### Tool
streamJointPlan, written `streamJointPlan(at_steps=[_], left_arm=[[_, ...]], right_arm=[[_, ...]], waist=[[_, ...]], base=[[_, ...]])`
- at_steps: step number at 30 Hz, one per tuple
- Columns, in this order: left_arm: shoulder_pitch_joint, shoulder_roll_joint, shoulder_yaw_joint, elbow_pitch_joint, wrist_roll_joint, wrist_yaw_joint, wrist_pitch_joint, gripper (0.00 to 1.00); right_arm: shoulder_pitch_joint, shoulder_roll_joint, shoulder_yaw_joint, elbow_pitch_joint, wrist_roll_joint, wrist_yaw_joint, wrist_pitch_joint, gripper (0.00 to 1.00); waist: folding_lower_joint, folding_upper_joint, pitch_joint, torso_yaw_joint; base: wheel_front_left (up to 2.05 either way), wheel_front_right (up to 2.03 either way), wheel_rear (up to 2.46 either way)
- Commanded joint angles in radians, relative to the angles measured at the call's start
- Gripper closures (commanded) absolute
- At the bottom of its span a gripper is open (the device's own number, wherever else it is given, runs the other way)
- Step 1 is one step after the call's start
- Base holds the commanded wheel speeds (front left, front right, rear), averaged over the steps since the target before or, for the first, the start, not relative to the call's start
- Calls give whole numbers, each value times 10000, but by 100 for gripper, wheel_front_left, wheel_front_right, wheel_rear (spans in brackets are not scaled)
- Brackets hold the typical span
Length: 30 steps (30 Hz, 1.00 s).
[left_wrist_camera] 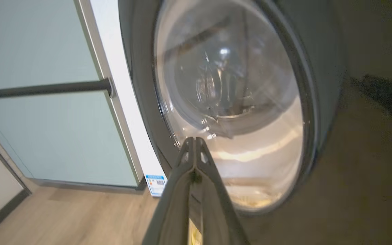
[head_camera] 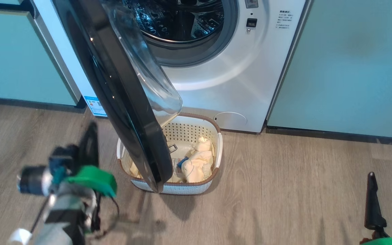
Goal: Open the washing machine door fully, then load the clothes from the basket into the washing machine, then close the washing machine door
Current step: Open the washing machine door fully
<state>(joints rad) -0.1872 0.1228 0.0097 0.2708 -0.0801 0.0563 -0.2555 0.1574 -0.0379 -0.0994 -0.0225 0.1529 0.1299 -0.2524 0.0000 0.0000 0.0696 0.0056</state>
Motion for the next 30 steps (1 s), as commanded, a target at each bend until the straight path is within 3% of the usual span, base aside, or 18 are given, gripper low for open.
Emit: streamJointPlan(at_steps=[1,7,13,22,30], left_arm=[[-664,331,490,-580,123,138,-63,100],[-1173,825,874,-2366,503,606,-63,100],[-1870,1183,780,-4308,749,589,-62,100],[-2637,955,-839,-6583,825,-189,383,100],[-2005,65,-3397,-7735,-108,-1159,1868,100]], right_arm=[[-232,-124,140,-361,64,8,-93,0],[-152,-124,94,-367,84,8,-93,0],[-80,-124,78,-334,96,8,-93,0],[-37,-124,96,-333,97,8,-93,0],[-39,-124,35,-332,82,8,-93,0]], waist=[[0,0,-14,7],[0,0,-133,41],[0,0,-281,13],[0,0,-330,-114],[0,0,-242,-225]], base=[[0,0,0],[0,0,0],[0,0,0],[0,0,0],[0,0,0]])
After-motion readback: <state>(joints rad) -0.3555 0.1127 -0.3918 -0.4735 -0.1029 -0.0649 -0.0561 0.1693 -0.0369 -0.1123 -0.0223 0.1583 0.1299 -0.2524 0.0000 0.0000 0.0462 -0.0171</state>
